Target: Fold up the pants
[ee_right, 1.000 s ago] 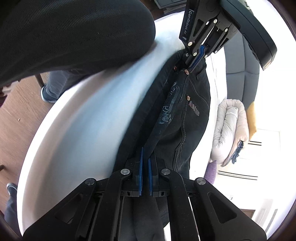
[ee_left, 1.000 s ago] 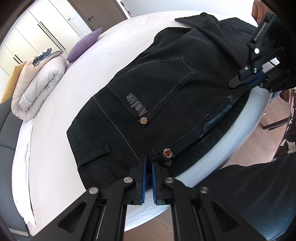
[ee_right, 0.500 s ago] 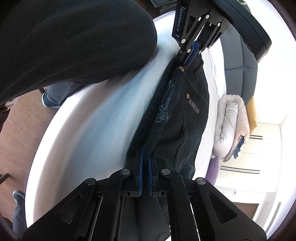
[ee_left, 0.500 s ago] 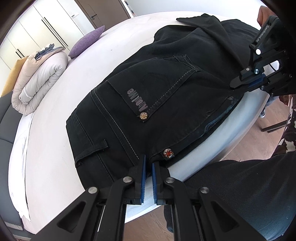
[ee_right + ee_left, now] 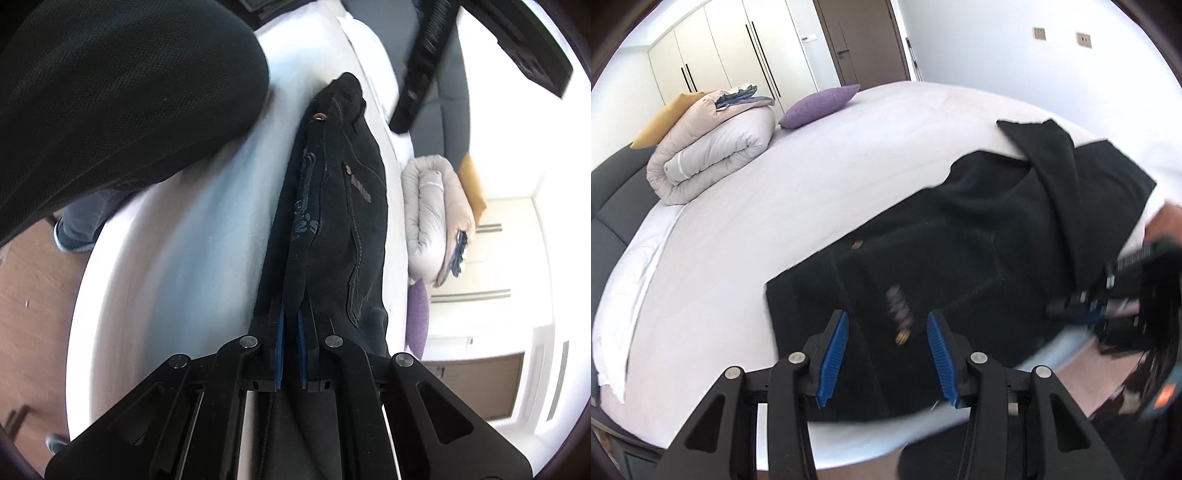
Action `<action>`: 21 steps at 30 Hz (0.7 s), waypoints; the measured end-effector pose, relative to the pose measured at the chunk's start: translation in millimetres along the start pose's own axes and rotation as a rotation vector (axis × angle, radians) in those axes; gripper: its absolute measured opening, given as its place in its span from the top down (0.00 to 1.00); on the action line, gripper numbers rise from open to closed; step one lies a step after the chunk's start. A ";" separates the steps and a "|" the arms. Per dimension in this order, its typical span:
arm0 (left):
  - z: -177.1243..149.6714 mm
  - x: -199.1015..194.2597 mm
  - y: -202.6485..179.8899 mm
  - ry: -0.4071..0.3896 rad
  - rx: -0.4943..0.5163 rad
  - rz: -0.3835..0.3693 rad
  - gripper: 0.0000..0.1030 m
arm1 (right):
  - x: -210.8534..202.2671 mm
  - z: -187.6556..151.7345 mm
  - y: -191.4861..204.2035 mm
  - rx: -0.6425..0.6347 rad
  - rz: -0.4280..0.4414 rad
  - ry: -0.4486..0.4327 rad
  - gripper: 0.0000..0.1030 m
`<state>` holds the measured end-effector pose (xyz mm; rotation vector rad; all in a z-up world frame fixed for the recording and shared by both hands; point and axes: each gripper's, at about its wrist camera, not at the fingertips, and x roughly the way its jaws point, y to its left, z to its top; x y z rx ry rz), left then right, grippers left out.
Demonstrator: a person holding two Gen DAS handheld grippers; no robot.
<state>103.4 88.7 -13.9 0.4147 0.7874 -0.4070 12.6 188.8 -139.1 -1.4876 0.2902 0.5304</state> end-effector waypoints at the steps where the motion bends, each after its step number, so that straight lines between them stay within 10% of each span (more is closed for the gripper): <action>1: 5.9 10.4 -5.3 0.015 0.001 -0.008 0.54 | 0.5 0.5 1.5 0.012 -0.014 0.002 0.94; 6: 7.5 88.8 -32.0 0.218 0.006 -0.029 0.54 | -3.9 -3.0 -6.1 0.165 0.005 -0.002 0.92; 10: 3.7 95.1 -16.3 0.208 -0.159 -0.066 0.53 | -24.3 -31.5 -42.6 0.541 0.133 -0.021 0.77; 12: 2.9 95.6 -19.9 0.205 -0.138 -0.040 0.52 | -35.2 -61.6 -66.0 0.799 0.198 -0.053 0.19; 13: 2.6 95.9 -24.2 0.206 -0.132 -0.027 0.52 | -42.3 -81.9 -78.4 0.939 0.200 -0.084 0.13; 21: -3.8 96.2 -22.5 0.177 -0.195 -0.031 0.53 | -23.9 -248.1 -173.3 1.647 0.205 -0.003 0.12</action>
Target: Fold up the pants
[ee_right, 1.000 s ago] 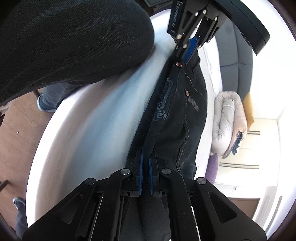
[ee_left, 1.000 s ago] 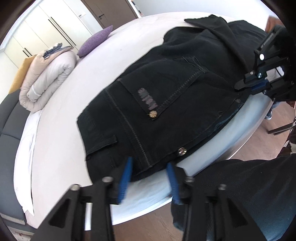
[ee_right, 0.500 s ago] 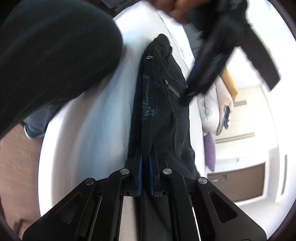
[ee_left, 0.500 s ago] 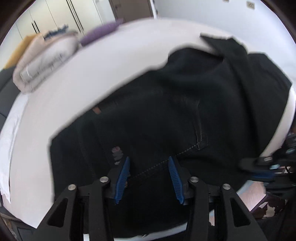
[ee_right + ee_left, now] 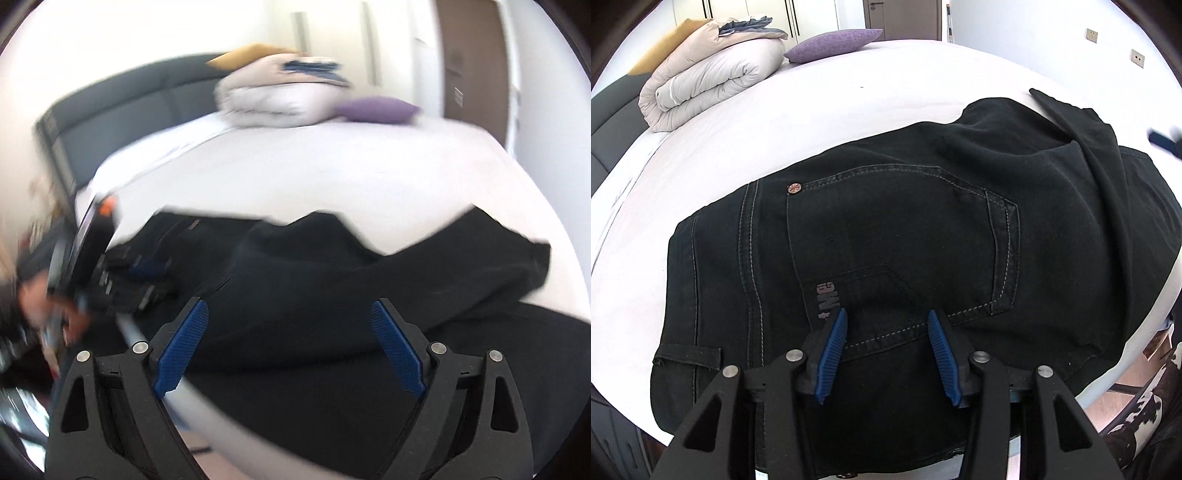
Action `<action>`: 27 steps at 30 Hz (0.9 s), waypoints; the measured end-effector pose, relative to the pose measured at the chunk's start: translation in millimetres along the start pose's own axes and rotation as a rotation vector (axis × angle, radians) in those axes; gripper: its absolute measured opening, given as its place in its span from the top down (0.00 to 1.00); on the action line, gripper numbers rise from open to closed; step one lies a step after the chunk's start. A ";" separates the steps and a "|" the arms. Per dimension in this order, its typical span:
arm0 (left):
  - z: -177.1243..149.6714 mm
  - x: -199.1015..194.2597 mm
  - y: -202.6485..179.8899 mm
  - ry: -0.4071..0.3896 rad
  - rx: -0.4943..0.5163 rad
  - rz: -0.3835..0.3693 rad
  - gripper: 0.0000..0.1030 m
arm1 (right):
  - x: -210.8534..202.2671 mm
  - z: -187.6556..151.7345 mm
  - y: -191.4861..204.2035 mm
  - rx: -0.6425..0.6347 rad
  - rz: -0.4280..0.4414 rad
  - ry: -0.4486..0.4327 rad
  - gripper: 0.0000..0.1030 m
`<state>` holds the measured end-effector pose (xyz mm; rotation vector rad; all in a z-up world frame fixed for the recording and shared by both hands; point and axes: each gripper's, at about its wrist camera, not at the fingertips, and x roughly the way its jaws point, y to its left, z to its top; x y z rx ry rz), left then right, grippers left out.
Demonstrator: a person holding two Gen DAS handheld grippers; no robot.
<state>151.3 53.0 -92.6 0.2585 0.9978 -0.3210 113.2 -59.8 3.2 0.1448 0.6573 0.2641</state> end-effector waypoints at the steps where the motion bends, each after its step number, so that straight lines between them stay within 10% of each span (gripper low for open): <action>1: -0.7 -0.4 -1.1 -0.004 -0.002 0.002 0.53 | 1.1 14.9 -24.0 0.071 -0.034 -0.005 0.12; 11: -13.3 -6.9 -2.7 -0.029 -0.017 0.023 0.52 | 102.8 119.4 -174.6 0.362 -0.301 0.235 0.13; 21: -14.3 -8.6 -2.0 -0.038 -0.032 0.011 0.52 | 205.9 123.7 -215.3 0.363 -0.516 0.459 0.13; 27: -14.8 -9.7 -1.1 -0.039 -0.032 0.012 0.52 | 195.9 132.7 -233.4 0.357 -0.447 0.404 0.89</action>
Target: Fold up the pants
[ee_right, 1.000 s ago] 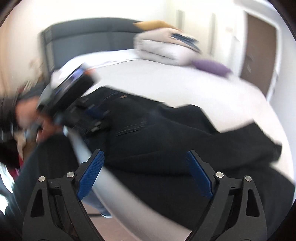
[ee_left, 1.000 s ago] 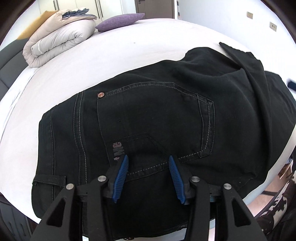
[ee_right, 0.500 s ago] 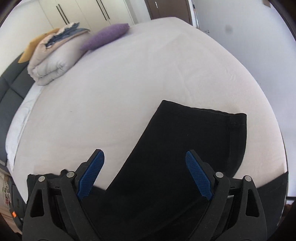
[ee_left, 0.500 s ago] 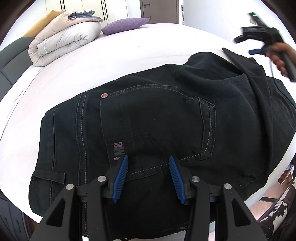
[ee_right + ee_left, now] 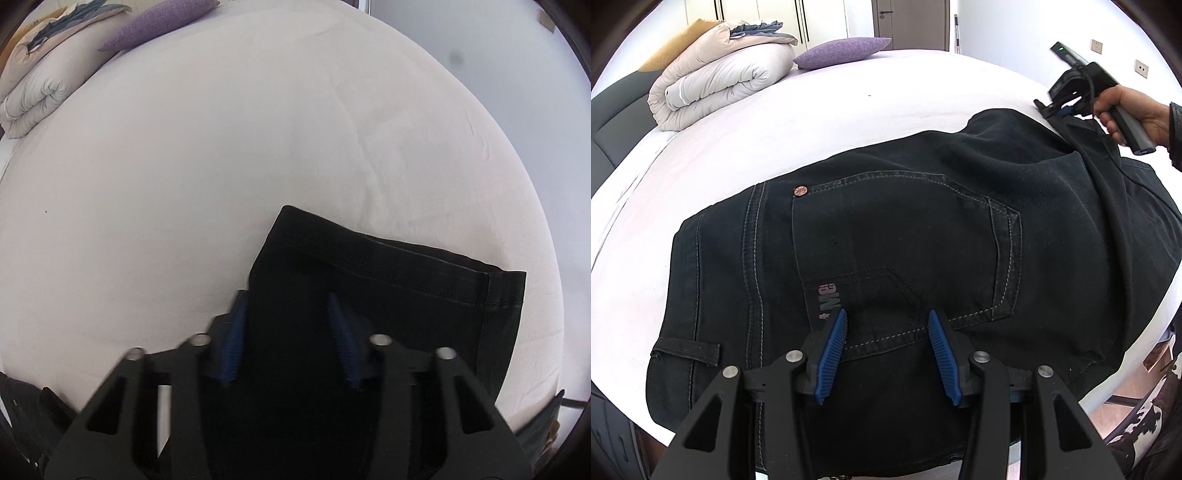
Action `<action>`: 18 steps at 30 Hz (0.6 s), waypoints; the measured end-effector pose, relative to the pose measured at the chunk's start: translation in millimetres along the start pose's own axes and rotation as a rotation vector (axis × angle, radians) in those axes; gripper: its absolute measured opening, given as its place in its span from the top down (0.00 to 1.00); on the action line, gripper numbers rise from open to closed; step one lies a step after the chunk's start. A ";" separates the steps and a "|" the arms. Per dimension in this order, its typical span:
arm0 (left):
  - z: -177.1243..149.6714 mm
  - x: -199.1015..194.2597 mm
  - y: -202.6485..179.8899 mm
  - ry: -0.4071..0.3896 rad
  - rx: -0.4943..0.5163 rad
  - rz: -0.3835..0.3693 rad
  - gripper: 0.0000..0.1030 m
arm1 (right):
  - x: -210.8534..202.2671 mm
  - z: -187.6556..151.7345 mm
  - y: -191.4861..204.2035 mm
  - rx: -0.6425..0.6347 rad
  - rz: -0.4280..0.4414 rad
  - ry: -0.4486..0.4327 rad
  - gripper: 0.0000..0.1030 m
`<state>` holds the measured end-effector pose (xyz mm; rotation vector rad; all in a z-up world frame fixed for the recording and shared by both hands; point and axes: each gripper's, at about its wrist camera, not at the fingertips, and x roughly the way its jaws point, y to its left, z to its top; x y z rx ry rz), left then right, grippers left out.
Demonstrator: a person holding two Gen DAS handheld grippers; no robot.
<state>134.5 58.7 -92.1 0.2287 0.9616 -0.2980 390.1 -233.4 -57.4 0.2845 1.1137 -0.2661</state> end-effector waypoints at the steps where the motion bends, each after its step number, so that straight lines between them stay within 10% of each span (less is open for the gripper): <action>1: 0.1 0.0 -0.1 0.000 0.000 0.001 0.52 | -8.3 1.0 -10.0 0.026 0.033 -0.018 0.91; 9: 0.7 0.2 -0.1 0.000 -0.004 -0.001 0.52 | -100.6 -50.0 -116.1 0.247 0.287 -0.248 0.96; 18: 2.6 1.1 -5.8 0.001 0.003 0.022 0.52 | -159.6 -232.4 -262.0 0.589 0.336 -0.397 0.97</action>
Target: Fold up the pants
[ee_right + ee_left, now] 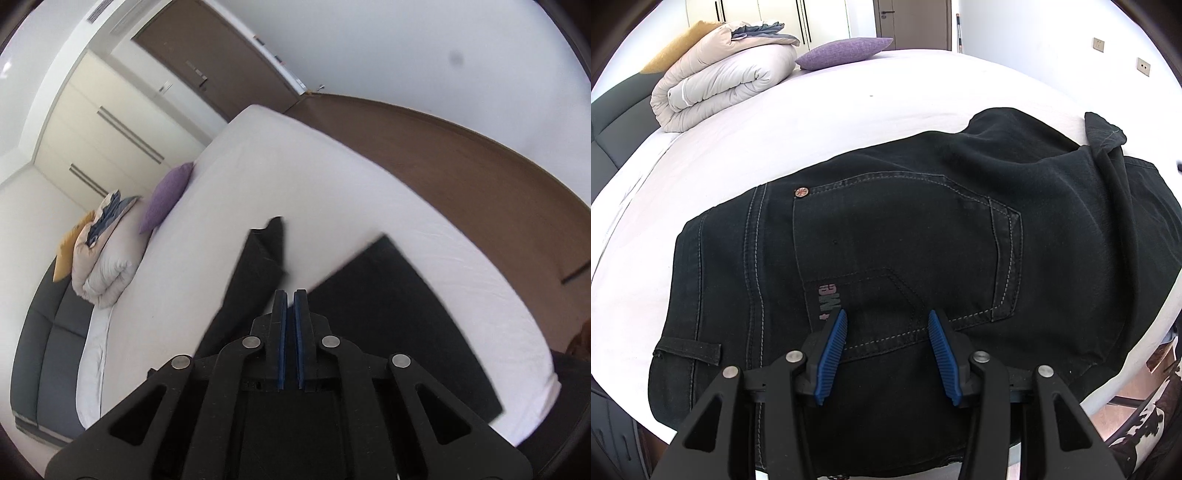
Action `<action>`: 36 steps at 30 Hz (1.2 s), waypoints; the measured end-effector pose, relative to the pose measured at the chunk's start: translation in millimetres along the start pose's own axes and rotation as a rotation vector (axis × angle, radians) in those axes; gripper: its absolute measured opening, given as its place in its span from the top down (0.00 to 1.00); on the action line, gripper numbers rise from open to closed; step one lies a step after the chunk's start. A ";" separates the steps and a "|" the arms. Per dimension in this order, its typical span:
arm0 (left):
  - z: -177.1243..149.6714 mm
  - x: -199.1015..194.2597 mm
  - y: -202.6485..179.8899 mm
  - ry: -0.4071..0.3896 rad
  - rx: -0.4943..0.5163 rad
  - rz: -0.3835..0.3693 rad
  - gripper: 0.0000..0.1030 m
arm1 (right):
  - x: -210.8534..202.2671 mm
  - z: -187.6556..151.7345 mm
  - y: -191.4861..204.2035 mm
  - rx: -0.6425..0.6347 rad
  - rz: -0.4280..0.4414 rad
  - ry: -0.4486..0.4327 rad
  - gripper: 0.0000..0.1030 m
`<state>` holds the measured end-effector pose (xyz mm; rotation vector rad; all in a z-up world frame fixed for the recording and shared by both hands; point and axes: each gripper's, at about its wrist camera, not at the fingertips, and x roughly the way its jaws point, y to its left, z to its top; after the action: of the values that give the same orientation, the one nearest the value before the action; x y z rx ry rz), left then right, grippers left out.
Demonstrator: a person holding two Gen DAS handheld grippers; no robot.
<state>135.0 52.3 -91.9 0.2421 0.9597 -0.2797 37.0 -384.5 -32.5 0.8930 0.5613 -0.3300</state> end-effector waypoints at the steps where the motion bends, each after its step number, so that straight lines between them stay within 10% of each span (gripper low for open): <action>1: 0.3 0.2 -0.9 0.001 0.000 0.004 0.52 | -2.8 -4.1 -17.0 0.037 0.003 0.004 0.97; 7: 0.8 1.6 -5.4 0.000 0.001 0.024 0.51 | 29.9 -21.2 19.1 0.007 0.154 0.122 0.91; 11: 0.6 2.4 -7.2 -0.001 -0.002 0.028 0.49 | 66.9 -27.2 71.7 0.016 0.300 0.155 0.23; 13: 0.4 2.8 -7.8 -0.001 -0.005 0.025 0.49 | 92.3 -12.6 73.4 0.096 0.306 0.182 0.22; 17: 0.0 3.3 -6.7 -0.003 -0.012 0.020 0.48 | 146.5 -15.3 58.5 0.218 0.297 0.231 0.24; 27: 0.1 3.1 -3.9 -0.005 -0.022 0.010 0.47 | 216.7 -13.6 42.1 0.233 0.231 0.226 0.93; 36: 0.4 4.0 -4.8 -0.002 -0.020 0.014 0.47 | 143.1 -7.3 20.7 0.206 0.201 0.112 0.97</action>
<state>135.8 47.1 -95.3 0.2304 0.9582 -0.2575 160.6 -372.2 -106.9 1.1630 0.5416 -0.1579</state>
